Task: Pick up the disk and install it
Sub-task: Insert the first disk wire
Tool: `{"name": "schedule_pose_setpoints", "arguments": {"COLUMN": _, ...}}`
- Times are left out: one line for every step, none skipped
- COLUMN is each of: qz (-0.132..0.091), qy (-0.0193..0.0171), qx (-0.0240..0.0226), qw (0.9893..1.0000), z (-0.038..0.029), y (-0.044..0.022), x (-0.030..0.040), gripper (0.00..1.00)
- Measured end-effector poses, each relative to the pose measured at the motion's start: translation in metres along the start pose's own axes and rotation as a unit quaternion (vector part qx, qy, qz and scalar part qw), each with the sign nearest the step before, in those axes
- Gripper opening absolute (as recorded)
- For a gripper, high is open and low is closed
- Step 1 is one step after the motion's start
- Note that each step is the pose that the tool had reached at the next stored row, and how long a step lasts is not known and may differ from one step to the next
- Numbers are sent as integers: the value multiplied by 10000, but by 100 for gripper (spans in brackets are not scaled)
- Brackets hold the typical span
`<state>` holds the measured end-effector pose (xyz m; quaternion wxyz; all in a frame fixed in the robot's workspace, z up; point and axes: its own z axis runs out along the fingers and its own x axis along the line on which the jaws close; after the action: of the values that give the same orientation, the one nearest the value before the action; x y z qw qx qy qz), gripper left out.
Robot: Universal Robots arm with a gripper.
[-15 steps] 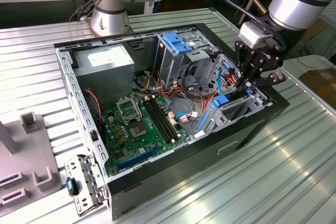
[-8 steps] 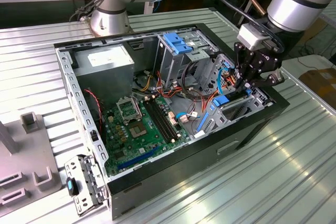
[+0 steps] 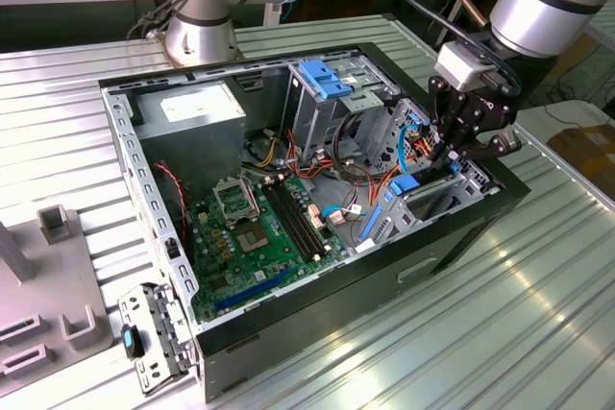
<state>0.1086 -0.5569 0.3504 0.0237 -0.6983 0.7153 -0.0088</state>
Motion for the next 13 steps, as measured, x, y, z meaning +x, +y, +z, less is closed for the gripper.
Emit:
{"name": "schedule_pose_setpoints", "arguments": {"qz": 0, "qy": -1, "qx": 0, "qw": 10000, "z": 0, "y": 0, "x": 0, "gripper": 16}}
{"name": "schedule_pose_setpoints", "arguments": {"qz": 0, "qy": -1, "qx": 0, "qw": 10000, "z": 3, "y": 0, "x": 1, "gripper": 16}}
{"name": "schedule_pose_setpoints", "arguments": {"qz": 0, "qy": -3, "qx": 0, "qw": 10000, "z": 10, "y": 0, "x": 1, "gripper": 16}}
{"name": "schedule_pose_setpoints", "arguments": {"qz": 0, "qy": -1, "qx": -2, "qw": 10000, "z": 17, "y": 1, "x": 1, "gripper": 16}}
{"name": "schedule_pose_setpoints", "arguments": {"qz": 0, "qy": -1, "qx": -4, "qw": 10000, "z": 19, "y": 1, "x": 1, "gripper": 16}}
{"name": "schedule_pose_setpoints", "arguments": {"qz": 1, "qy": -3, "qx": -5, "qw": 10000, "z": 22, "y": 1, "x": 2, "gripper": 16}}
{"name": "schedule_pose_setpoints", "arguments": {"qz": 1, "qy": -6, "qx": -6, "qw": 10000, "z": 28, "y": 2, "x": 2, "gripper": 16}}
{"name": "schedule_pose_setpoints", "arguments": {"qz": 1, "qy": -10, "qx": -8, "qw": 10000, "z": 33, "y": 2, "x": 2, "gripper": 16}}
{"name": "schedule_pose_setpoints", "arguments": {"qz": 1, "qy": -13, "qx": -8, "qw": 10000, "z": 33, "y": 2, "x": 2, "gripper": 16}}
{"name": "schedule_pose_setpoints", "arguments": {"qz": 1, "qy": -16, "qx": -8, "qw": 10000, "z": 35, "y": 2, "x": 2, "gripper": 16}}
{"name": "schedule_pose_setpoints", "arguments": {"qz": 1, "qy": -17, "qx": -8, "qw": 10000, "z": 35, "y": 2, "x": 2, "gripper": 16}}
{"name": "schedule_pose_setpoints", "arguments": {"qz": 1, "qy": -18, "qx": -8, "qw": 10000, "z": 33, "y": 2, "x": 2, "gripper": 16}}
{"name": "schedule_pose_setpoints", "arguments": {"qz": 1, "qy": -19, "qx": -8, "qw": 10000, "z": 18, "y": 1, "x": 2, "gripper": 16}}
